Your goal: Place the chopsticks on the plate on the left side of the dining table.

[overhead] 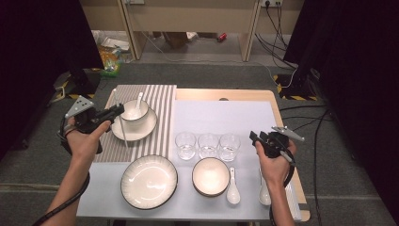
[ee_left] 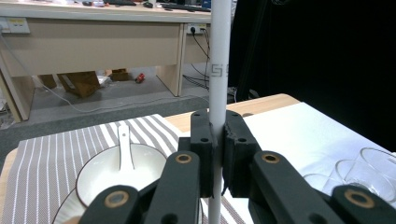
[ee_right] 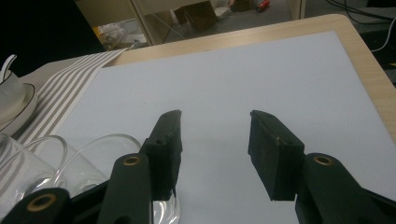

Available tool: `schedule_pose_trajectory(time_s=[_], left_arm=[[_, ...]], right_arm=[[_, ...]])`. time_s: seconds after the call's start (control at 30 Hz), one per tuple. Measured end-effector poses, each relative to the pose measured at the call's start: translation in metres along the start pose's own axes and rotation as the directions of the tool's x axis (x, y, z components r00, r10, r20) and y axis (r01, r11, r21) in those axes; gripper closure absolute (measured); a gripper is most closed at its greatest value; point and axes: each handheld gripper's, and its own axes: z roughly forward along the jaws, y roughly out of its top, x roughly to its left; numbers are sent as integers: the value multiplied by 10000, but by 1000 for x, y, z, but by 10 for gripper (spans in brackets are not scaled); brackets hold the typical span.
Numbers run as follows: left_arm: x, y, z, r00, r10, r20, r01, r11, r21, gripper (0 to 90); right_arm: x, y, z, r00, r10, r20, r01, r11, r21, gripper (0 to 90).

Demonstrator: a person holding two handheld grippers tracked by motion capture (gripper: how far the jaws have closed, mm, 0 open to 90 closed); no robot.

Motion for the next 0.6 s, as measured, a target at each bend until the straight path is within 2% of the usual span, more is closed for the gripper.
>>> schedule_pose_trajectory(time_s=[0.43, 0.6], left_arm=[[13, -12, -7, 9992, -225, -332, 232, 9995, 230, 834], [17, -16, -9, 9988, -182, -453, 198, 9992, 335, 835]], right_arm=[[-1, 0, -1, 10000, 12, 27, -12, 10000, -4, 546], [-1, 0, 0, 10000, 22, 13, -22, 10000, 2, 546]])
